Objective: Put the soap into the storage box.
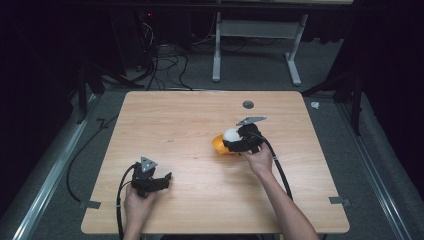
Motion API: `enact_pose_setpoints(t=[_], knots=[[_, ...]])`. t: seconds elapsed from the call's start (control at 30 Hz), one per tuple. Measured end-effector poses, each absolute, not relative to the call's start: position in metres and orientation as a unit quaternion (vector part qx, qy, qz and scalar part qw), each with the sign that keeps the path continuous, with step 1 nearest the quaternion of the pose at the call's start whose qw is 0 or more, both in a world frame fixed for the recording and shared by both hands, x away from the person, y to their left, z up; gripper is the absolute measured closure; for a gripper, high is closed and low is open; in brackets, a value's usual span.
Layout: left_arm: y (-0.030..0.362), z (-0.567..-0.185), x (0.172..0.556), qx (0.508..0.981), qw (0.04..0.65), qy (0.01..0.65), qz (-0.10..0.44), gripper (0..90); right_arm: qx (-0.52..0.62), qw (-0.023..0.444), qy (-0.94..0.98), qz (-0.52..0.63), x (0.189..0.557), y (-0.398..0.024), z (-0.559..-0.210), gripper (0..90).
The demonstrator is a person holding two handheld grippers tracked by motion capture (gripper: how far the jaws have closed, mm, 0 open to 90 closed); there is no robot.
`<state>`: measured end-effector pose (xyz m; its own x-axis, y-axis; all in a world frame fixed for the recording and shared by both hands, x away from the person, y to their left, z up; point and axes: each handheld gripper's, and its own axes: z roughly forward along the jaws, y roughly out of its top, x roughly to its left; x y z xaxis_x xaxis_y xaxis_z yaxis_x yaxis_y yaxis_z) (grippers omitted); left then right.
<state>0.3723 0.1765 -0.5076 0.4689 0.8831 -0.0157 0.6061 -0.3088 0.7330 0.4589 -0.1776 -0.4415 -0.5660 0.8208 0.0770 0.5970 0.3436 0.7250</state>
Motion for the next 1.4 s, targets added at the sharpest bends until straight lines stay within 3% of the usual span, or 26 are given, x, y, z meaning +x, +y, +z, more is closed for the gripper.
enact_pose_setpoints(t=[0.93, 1.4], knots=[[0.177, -0.508, 0.372, 0.783, 0.347, 0.476, 0.199, 20.5, 0.455, 0.140, 0.808, 0.347, 0.466, -0.173, -0.458, 24.3], [0.177, -0.508, 0.372, 0.784, 0.347, 0.475, 0.199, 20.6, 0.444, 0.157, 0.789, 0.395, 0.456, -0.183, -0.437, 25.3]])
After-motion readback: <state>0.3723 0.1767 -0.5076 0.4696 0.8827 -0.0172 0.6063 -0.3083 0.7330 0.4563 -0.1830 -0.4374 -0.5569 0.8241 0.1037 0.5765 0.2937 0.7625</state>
